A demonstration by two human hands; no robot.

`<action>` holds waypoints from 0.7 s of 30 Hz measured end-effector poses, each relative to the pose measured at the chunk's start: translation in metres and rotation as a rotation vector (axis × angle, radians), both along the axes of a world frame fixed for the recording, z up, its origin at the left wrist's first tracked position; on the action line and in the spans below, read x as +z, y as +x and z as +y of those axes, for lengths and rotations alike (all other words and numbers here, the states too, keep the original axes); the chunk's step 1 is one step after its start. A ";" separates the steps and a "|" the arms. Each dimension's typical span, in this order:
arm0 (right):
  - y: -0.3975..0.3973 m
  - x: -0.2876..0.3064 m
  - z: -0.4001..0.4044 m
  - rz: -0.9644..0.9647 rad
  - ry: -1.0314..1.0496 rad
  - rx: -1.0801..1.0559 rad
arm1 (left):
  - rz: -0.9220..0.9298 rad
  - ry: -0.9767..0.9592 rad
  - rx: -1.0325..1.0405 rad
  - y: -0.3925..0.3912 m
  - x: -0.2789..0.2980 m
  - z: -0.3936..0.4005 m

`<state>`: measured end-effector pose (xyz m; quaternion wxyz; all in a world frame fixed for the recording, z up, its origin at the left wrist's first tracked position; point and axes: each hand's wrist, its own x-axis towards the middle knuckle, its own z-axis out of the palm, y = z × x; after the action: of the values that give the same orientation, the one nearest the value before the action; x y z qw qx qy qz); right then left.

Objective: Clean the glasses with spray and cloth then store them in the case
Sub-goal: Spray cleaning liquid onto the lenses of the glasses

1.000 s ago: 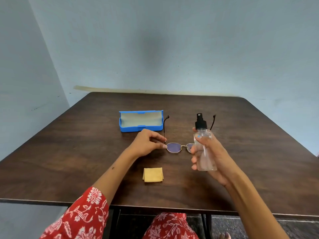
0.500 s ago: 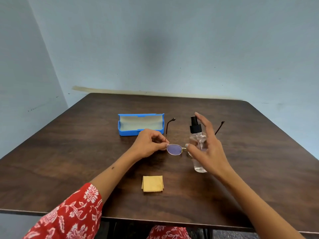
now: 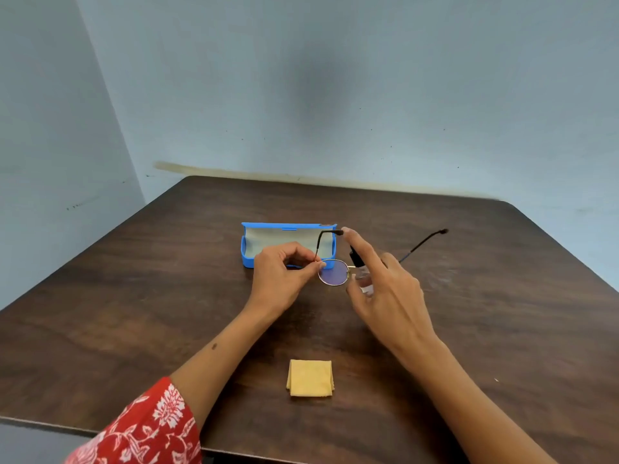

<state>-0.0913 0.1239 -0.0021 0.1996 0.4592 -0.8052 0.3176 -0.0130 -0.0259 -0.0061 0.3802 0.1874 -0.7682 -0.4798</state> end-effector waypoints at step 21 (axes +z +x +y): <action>0.002 0.002 0.002 -0.055 0.215 -0.094 | 0.058 -0.094 0.047 0.004 0.009 0.008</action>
<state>-0.0895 0.1258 0.0002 0.1416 0.4311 -0.8604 0.2322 -0.0089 -0.0179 0.0031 0.4219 0.1735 -0.7738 -0.4394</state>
